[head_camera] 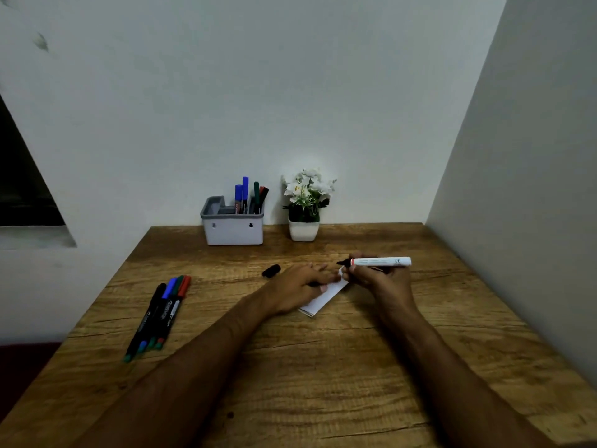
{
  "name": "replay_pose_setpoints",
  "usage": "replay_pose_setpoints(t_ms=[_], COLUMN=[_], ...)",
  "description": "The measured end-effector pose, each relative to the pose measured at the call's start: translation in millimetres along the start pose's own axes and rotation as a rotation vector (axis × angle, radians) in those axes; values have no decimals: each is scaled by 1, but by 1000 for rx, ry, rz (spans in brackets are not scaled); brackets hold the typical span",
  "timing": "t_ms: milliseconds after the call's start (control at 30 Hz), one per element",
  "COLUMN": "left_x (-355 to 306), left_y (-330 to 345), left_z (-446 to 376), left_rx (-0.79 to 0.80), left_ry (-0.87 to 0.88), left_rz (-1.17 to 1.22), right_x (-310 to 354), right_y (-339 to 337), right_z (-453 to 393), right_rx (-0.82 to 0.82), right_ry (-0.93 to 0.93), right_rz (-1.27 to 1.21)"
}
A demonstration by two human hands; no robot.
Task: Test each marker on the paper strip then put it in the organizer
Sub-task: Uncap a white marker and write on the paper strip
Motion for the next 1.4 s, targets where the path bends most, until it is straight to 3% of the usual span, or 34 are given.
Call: replay_pose_setpoints(t_ms=[267,667,933,1400], left_x=[5,-4,0,0], left_y=[-8,-16,-13,-10], left_z=[0,-2,-1,1], left_rx=[-3,-75,-44,18], left_ry=[-17,36,13,14], left_rz=[-69,-43,81,-26], right_x=[7,1,3,7], right_y=[25,31,40,45], right_z=[10,20,28,36], right_rx=[140,283,274,264], right_ry=[-161,-65,-112,-209], right_rz=[219,329,434,467])
Point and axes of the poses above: each hand's wrist, its own z-axis away from the middle knuckle, its own y-axis out of the palm, x = y × z, the point moved 7 cm from there along -z, towards the middle knuckle, and after that the axes turned 6 degrees about z, right-handed, at the moved point
